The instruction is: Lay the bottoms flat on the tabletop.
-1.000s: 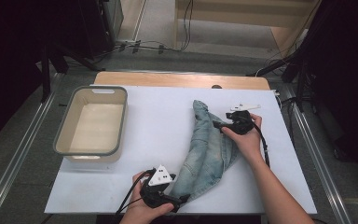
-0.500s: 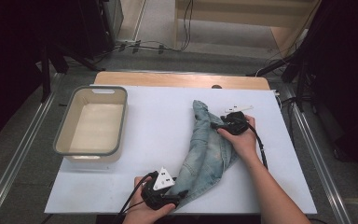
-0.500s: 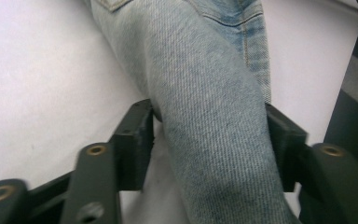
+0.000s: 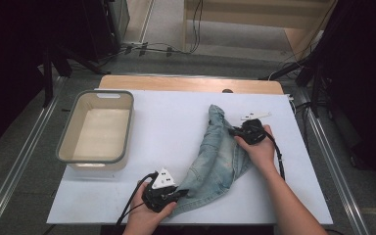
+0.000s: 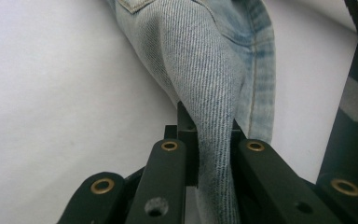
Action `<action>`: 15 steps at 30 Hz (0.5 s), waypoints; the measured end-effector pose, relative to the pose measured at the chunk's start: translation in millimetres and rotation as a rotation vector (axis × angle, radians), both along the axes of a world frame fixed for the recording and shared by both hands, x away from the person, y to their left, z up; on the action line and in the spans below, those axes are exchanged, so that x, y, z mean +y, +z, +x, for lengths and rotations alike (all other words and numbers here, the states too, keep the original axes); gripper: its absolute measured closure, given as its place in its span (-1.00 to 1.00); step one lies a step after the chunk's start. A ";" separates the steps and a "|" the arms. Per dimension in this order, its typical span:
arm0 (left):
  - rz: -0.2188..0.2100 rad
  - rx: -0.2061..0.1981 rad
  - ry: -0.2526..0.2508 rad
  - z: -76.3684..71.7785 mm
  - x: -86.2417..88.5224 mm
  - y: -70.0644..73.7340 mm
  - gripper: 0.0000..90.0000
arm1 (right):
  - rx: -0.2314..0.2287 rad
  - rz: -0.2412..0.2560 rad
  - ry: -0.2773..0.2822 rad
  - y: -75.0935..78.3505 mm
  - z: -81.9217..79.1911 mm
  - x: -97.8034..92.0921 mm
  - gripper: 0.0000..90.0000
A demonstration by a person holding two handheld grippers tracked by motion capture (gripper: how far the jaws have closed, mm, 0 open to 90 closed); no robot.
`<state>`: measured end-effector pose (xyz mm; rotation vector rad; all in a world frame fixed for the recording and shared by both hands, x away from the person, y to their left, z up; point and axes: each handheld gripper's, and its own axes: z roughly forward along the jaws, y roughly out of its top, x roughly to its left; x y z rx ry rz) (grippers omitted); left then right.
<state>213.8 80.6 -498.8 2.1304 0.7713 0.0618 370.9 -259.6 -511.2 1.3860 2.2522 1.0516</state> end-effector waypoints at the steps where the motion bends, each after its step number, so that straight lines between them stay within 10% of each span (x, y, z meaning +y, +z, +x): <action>1: -0.009 0.001 0.005 2.8 1.4 1.2 0.86 | 0.001 0.006 -0.006 0.6 -1.6 -2.0 0.78; 15: -0.072 0.028 0.004 41.4 1.5 7.7 0.86 | -0.035 0.024 -0.127 20.6 -47.9 -38.2 0.78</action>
